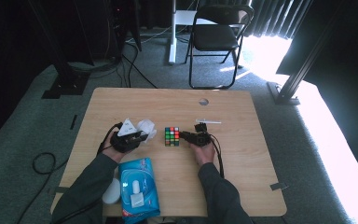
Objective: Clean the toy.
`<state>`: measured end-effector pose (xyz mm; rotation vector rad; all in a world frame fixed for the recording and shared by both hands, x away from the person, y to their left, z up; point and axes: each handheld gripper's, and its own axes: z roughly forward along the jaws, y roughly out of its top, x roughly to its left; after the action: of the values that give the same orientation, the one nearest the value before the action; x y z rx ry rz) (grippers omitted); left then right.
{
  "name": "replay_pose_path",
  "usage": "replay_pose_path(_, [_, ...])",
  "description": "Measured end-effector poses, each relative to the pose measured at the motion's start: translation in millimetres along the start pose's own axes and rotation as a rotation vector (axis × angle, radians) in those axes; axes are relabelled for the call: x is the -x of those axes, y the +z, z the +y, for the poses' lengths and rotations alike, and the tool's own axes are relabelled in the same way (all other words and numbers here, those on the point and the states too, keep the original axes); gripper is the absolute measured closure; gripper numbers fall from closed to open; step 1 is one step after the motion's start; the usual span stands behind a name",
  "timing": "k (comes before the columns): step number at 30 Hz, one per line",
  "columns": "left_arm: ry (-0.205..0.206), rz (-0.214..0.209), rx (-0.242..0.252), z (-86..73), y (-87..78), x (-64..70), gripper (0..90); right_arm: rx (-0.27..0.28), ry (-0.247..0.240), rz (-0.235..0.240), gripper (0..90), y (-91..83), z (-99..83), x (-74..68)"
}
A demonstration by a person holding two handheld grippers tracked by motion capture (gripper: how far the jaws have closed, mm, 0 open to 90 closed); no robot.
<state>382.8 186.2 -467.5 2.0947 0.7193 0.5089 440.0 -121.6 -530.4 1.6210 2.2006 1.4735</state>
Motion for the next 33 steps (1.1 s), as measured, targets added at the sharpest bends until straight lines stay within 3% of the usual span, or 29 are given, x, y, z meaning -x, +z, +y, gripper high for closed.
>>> replay_pose_path(3, [0.0, 0.001, -0.001, 0.3, 0.3, 0.4, 78.4, 0.019, -0.098, -0.016, 57.4, -5.7, -2.0, -6.3])
replay_pose_path(5, [0.001, 0.001, -0.001, 0.7, 0.4, 1.0, 78.2, 0.037, -0.195, -0.037, 50.2, -10.0, -1.6, -12.1])
replay_pose_path(7, [0.002, -0.001, -0.002, 0.9, 0.8, 1.5, 77.7, 0.042, -0.275, -0.029, 42.7, -12.5, -0.4, -16.5])
replay_pose_path(12, [0.002, -0.005, -0.003, 0.7, 2.0, 1.8, 77.7, 0.009, -0.39, 0.002, 31.2, -9.4, 4.0, -22.6])
replay_pose_path(16, [0.0, -0.005, -0.001, 0.8, 2.0, 1.3, 77.7, -0.017, -0.455, -0.003, 22.5, -1.1, 8.9, -28.3])
replay_pose_path(22, [-0.004, -0.006, -0.004, 0.3, 2.5, 1.0, 77.6, -0.026, -0.529, -0.026, 19.7, 9.5, 12.4, -34.7])
replay_pose_path(25, [-0.005, -0.006, -0.005, 0.0, 2.6, 0.6, 77.6, -0.035, -0.538, -0.015, 19.8, 14.5, 16.6, -35.3])
replay_pose_path(28, [-0.008, -0.005, -0.002, 0.5, 2.2, 0.0, 77.5, -0.055, -0.565, -0.032, 23.3, 21.2, 19.1, -37.9])
replay_pose_path(33, [-0.008, -0.007, 0.001, 0.7, 1.6, -0.3, 77.2, -0.092, -0.565, -0.029, 24.7, 31.7, 16.8, -36.3])
